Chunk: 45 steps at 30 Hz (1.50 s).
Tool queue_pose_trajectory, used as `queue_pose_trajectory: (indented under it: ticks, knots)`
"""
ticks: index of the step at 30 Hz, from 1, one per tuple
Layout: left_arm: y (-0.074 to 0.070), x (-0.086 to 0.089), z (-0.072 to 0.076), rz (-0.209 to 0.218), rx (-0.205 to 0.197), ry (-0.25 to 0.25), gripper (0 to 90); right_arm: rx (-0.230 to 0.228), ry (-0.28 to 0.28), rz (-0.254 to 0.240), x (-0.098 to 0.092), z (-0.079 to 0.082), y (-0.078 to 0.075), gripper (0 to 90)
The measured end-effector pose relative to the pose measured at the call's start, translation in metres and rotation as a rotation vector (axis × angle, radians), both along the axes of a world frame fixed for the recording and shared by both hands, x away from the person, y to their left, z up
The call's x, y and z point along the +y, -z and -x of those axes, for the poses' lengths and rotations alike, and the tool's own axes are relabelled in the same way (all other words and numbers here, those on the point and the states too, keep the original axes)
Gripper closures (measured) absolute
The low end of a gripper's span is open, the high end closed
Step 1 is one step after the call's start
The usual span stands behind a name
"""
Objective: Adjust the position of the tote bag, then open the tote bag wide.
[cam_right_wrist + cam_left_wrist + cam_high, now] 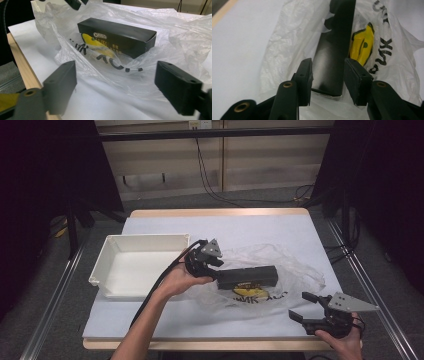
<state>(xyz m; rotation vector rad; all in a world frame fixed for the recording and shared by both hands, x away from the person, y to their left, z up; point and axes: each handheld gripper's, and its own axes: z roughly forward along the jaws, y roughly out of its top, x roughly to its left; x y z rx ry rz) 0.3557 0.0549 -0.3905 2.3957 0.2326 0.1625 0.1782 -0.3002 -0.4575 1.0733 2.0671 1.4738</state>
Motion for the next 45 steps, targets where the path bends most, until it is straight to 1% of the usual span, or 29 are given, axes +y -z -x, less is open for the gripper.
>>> queue_pose_trajectory:
  ticks: [2,4,5,6,7,9,11,14,16,17,18,20,23,25,27,30,33,34,35,37,39,40,42,43,45]
  knots:
    - [0.003,-0.002,0.001,-0.009,0.006,0.007,56.5,-0.007,0.006,0.005,0.000,0.000,-0.001,10.2]
    - [0.006,-0.003,0.001,-0.025,0.009,0.019,55.3,-0.004,0.006,-0.006,0.000,-0.001,-0.001,6.1]
    - [0.007,-0.004,0.002,-0.033,0.018,0.033,54.3,-0.004,0.000,-0.013,-0.001,-0.001,-0.001,4.1]
    - [0.008,-0.005,0.002,-0.047,0.026,0.040,53.4,-0.001,-0.010,-0.012,-0.001,-0.002,0.000,1.8]
    - [0.009,-0.006,0.002,-0.050,0.026,0.043,52.5,0.000,-0.018,-0.005,-0.001,-0.002,0.001,0.5]
    - [0.011,-0.007,0.002,-0.062,0.030,0.048,51.3,0.013,-0.047,-0.002,0.000,-0.003,0.003,0.6]
    - [0.012,-0.008,0.002,-0.069,0.030,0.050,50.0,0.022,-0.044,0.001,0.001,-0.004,0.003,1.0]
    - [0.014,-0.010,0.001,-0.091,0.027,0.061,47.7,0.018,-0.061,-0.004,0.002,-0.005,0.003,1.2]
    - [0.015,-0.011,0.000,-0.100,0.031,0.074,47.0,0.017,-0.053,-0.009,0.001,-0.005,0.003,1.2]
    - [0.016,-0.011,-0.001,-0.104,0.033,0.066,46.9,0.013,-0.051,-0.012,0.000,-0.005,0.004,1.0]
    - [0.016,-0.011,-0.003,-0.111,0.040,0.062,45.9,0.018,-0.059,-0.013,-0.001,-0.006,0.005,0.8]
    - [0.017,-0.009,-0.008,-0.107,0.039,0.049,45.2,0.024,-0.063,-0.006,-0.001,-0.007,0.007,1.8]
    - [0.019,-0.009,-0.012,-0.103,0.051,0.039,42.8,0.013,-0.054,-0.002,-0.001,-0.006,0.006,1.5]
    - [0.019,-0.011,-0.013,-0.107,0.047,0.045,42.0,0.007,-0.061,-0.003,0.000,-0.007,0.007,1.3]
    - [0.019,-0.014,-0.011,-0.115,0.048,0.064,41.9,0.000,-0.069,0.004,0.000,-0.007,0.007,1.3]
    - [0.021,-0.019,-0.011,-0.137,0.046,0.080,41.9,0.005,-0.066,-0.002,0.000,-0.007,0.007,1.3]
    - [0.024,-0.021,-0.012,-0.142,0.043,0.072,40.0,-0.001,-0.071,0.004,0.001,-0.006,0.007,1.3]
    - [0.024,-0.021,-0.012,-0.147,0.048,0.071,39.1,-0.002,-0.074,0.004,0.001,-0.006,0.007,1.2]
    - [0.025,-0.022,-0.013,-0.148,0.040,0.070,37.9,-0.001,-0.075,0.003,0.001,-0.006,0.007,1.1]
    - [0.025,-0.022,-0.016,-0.153,0.047,0.069,36.7,0.004,-0.078,0.005,0.001,-0.007,0.007,1.1]
    - [0.027,-0.023,-0.017,-0.150,0.051,0.062,36.0,0.003,-0.080,0.005,0.001,-0.007,0.007,1.1]
    - [0.028,-0.023,-0.018,-0.149,0.061,0.060,34.9,0.004,-0.080,0.005,0.002,-0.007,0.007,1.1]
    - [0.030,-0.027,-0.015,-0.182,0.039,0.071,36.3,0.006,-0.082,0.002,0.002,-0.006,0.007,1.1]
    - [0.030,-0.028,-0.013,-0.188,0.030,0.082,37.3,0.005,-0.081,0.004,0.002,-0.006,0.007,1.1]
    - [0.030,-0.030,-0.010,-0.187,0.023,0.081,39.0,0.005,-0.084,0.005,0.002,-0.007,0.007,1.1]
